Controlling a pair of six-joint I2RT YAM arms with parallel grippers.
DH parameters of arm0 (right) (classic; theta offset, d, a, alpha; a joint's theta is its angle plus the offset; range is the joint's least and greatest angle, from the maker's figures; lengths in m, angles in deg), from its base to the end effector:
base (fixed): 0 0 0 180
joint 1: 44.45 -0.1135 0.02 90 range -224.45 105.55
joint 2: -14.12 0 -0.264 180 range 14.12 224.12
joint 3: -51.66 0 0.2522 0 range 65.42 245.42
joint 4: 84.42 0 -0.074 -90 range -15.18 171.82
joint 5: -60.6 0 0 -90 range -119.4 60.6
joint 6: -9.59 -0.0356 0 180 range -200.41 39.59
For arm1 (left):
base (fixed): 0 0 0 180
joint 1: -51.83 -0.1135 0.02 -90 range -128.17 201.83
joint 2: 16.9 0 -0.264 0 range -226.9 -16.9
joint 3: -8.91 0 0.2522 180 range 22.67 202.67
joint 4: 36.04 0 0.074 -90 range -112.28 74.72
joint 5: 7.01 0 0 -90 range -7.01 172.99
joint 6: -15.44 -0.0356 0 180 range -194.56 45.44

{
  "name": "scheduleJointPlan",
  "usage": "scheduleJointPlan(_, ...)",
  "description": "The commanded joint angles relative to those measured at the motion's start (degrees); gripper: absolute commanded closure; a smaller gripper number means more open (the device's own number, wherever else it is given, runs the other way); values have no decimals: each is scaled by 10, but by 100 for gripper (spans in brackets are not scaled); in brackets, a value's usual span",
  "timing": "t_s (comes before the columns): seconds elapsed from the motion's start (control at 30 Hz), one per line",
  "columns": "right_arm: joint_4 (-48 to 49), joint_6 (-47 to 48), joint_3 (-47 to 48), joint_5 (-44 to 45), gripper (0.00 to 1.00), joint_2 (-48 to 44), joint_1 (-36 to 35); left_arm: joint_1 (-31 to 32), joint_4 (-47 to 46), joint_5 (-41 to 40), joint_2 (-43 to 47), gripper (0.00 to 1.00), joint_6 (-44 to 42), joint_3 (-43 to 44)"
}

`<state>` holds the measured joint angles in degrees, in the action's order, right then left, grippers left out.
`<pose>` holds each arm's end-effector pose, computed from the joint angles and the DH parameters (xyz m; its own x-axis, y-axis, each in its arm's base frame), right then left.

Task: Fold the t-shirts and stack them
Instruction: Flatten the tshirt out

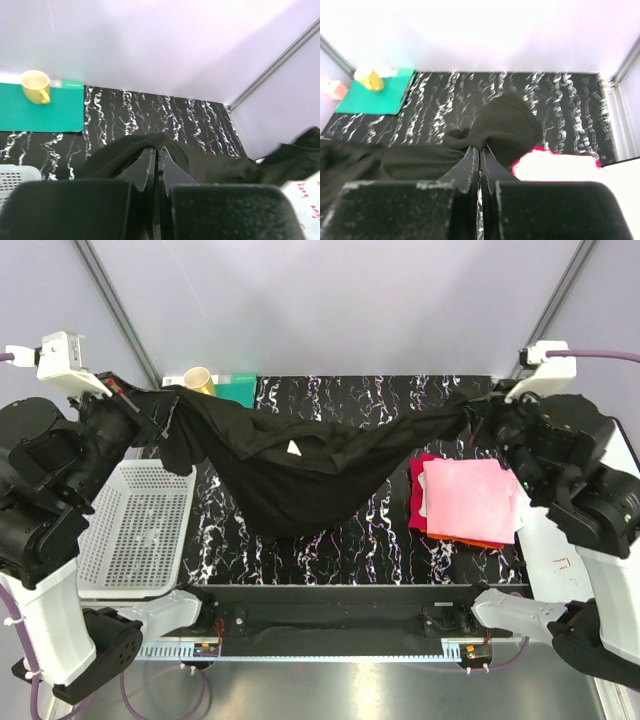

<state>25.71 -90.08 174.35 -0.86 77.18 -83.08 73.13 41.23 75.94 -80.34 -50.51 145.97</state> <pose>0.1133 0.0688 0.5477 -0.1673 0.0552 -0.9844 -0.1552 0.9845 0.0816 0.0782 -0.0258 0.5846 -0.1546 -0.3738 -0.9145 0.2008 0.8944 -0.3996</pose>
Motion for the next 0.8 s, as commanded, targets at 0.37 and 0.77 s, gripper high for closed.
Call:
scheduleJointPlan(0.37, 181, 127, 29, -12, 100, 225, 0, -3, -10, -92, -130, 100, -72, 162)
scheduleJointPlan(0.77, 196, 107, 65, 15, 100, 300, 86, 146, -126, 165, -101, 100, 34, -125)
